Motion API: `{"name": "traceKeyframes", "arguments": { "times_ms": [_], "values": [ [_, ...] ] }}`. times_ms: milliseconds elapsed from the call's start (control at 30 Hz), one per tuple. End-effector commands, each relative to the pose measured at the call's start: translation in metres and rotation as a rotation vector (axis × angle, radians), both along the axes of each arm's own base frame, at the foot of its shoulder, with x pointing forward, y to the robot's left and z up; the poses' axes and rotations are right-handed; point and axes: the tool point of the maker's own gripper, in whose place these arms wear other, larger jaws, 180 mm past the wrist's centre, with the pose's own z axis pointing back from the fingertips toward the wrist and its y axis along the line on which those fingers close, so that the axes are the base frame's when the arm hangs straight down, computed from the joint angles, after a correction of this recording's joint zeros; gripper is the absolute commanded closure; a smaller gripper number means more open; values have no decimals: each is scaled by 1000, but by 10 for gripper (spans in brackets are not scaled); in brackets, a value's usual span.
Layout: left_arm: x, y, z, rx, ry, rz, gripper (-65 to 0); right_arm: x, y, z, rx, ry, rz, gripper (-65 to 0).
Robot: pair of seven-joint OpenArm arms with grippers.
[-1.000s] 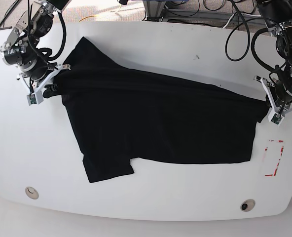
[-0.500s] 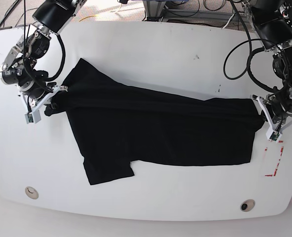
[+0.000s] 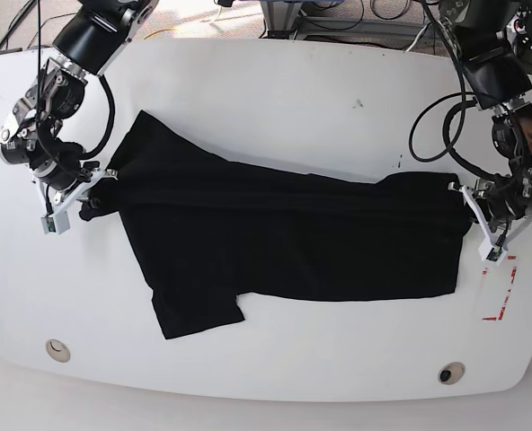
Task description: Layout the t-shirt on the table in an organized manner, then fold the t-shirt properly
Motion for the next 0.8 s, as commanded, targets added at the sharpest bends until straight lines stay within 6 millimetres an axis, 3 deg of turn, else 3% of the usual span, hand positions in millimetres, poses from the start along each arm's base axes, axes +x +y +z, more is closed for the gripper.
{"name": "traceKeyframes", "arguments": {
  "times_ms": [0, 100, 167, 300, 400, 467, 767],
  "values": [
    [15, 6, 17, 3, -61, 6, -131, 12, -9, 19, -25, -70, -4, -8],
    [19, 4, 18, -12, -91, 3, -243, 12, -9, 19, -25, -70, -4, -17],
    [21, 3, 19, -16, -105, 2, -319, 12, -9, 19, -25, -70, -4, -65],
    [21, 2, 21, -17, -111, 0, -433, 10, -9, 18, -26, -65, -4, -252],
    [20, 3, 21, -15, -109, 0, -461, 9, -9, 17, -27, -63, -3, -350],
    [17, 5, 20, -10, -108, 3, -458, 9, -9, 17, -27, -63, -3, -373],
    [-26, 5, 5, 67, -57, -35, -460, 9, -12, 18, -34, -62, -2, -355]
  ]
}}
